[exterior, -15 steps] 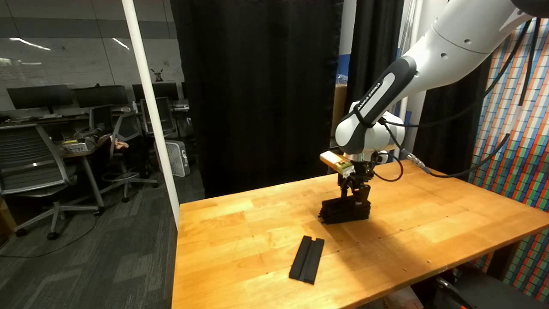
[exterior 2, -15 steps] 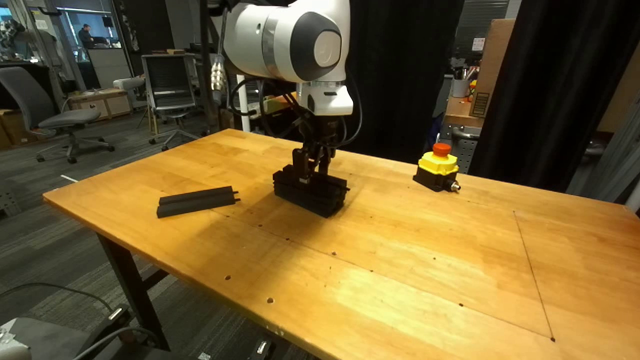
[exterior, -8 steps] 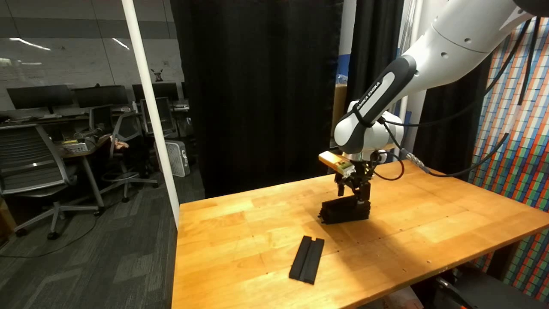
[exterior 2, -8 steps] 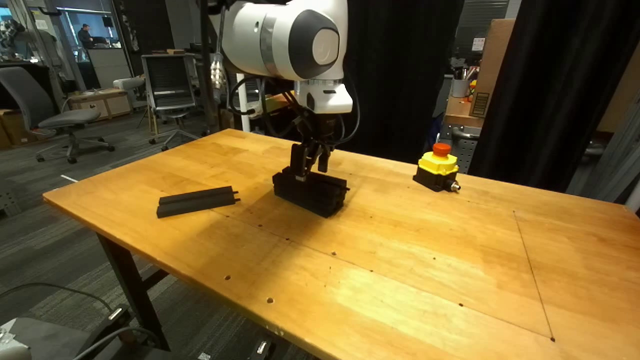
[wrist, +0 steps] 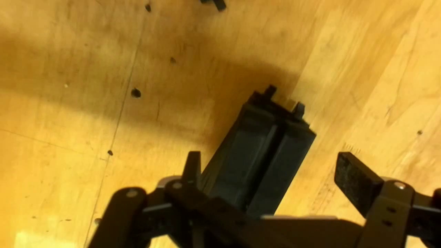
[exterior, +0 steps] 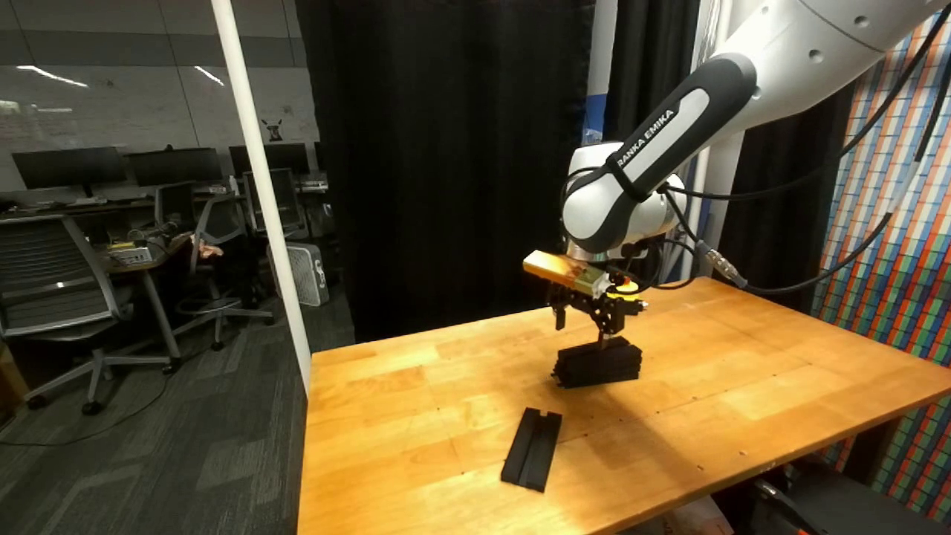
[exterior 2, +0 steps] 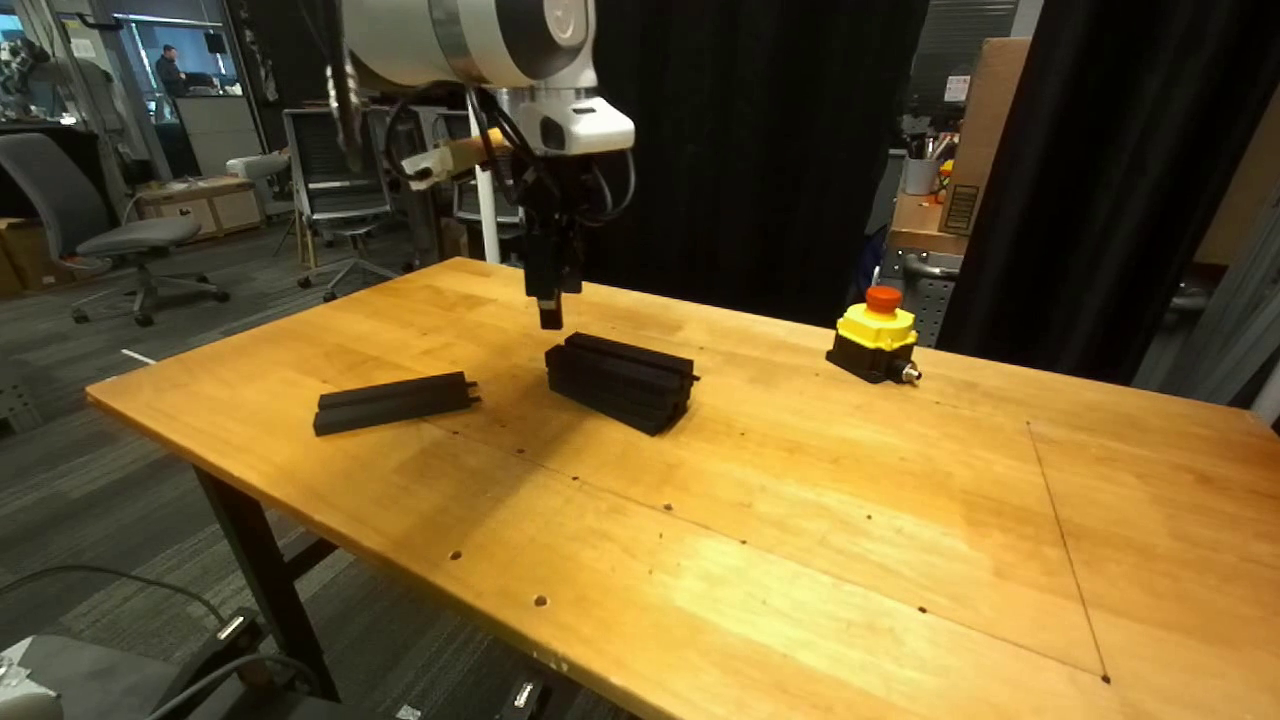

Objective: Stack up the black objects.

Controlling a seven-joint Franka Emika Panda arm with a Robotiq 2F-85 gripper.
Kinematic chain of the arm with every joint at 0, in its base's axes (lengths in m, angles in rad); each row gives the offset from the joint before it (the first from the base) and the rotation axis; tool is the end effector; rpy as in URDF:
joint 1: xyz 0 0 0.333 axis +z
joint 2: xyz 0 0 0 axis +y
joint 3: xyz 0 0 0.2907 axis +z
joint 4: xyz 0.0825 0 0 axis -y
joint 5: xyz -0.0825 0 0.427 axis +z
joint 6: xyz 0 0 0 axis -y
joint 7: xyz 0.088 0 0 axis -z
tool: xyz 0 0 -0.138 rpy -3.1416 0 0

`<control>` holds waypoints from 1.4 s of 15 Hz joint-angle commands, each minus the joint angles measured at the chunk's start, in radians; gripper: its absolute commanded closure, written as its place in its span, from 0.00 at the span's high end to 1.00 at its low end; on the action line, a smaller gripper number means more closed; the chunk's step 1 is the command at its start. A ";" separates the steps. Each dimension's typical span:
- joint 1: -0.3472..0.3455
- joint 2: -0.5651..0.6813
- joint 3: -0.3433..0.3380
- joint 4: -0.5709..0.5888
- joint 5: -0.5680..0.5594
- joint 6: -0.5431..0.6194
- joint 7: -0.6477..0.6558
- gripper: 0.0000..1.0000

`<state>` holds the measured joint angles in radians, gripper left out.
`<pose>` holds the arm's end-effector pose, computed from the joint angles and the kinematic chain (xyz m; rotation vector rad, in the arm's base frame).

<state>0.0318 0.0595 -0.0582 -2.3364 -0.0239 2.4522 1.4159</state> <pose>0.5454 -0.0152 0.2278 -2.3612 2.0379 -0.0867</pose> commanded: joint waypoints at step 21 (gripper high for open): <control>0.146 0.083 0.208 -0.145 0.240 0.145 -0.675 1.00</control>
<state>0.1690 0.1347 0.1509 -2.4749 0.2011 2.5320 0.7618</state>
